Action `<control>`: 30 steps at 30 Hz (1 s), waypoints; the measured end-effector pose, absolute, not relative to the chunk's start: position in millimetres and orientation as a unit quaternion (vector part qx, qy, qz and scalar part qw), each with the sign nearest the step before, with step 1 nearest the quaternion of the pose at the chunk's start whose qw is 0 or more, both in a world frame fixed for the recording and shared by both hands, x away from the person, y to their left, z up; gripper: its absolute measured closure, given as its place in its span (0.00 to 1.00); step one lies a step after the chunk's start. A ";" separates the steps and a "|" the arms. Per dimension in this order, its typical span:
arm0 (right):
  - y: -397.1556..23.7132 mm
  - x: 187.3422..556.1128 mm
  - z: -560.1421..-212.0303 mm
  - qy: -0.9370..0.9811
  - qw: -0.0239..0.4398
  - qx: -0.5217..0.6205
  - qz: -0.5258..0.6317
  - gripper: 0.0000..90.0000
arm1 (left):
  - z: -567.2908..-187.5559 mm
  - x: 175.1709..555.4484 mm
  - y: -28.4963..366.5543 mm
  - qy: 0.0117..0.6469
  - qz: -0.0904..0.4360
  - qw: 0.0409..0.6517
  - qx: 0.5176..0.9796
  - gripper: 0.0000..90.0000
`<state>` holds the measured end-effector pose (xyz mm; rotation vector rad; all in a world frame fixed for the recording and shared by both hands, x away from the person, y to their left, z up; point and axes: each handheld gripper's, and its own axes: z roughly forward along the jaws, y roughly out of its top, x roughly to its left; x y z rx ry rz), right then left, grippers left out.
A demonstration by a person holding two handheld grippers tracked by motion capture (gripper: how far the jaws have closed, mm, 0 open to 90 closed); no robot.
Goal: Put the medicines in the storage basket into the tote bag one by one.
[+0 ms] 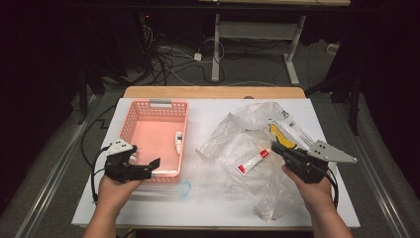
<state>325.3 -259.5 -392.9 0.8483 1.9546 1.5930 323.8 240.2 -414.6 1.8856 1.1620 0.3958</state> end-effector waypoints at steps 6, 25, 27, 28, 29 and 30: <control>-258.1 325.3 -394.4 0.716 0.237 0.309 0.579 1.00 | -416.4 324.3 256.1 0.477 0.164 0.425 0.752 0.04; -258.8 325.4 -394.1 0.717 0.231 0.310 0.580 1.00 | -417.7 326.2 264.8 0.531 0.171 0.414 0.719 0.85; -259.3 326.1 -393.8 0.717 0.232 0.309 0.581 1.00 | -417.1 328.7 265.6 0.542 0.168 0.409 0.715 0.89; -259.9 326.5 -393.6 0.716 0.233 0.308 0.581 1.00 | -416.2 332.7 264.4 0.545 0.167 0.396 0.720 0.89; -261.0 326.6 -393.4 0.716 0.235 0.307 0.581 1.00 | -415.5 334.6 263.1 0.541 0.169 0.385 0.728 0.92; -261.6 326.3 -392.9 0.714 0.234 0.310 0.583 1.00 | -414.5 336.5 261.8 0.536 0.170 0.376 0.737 0.94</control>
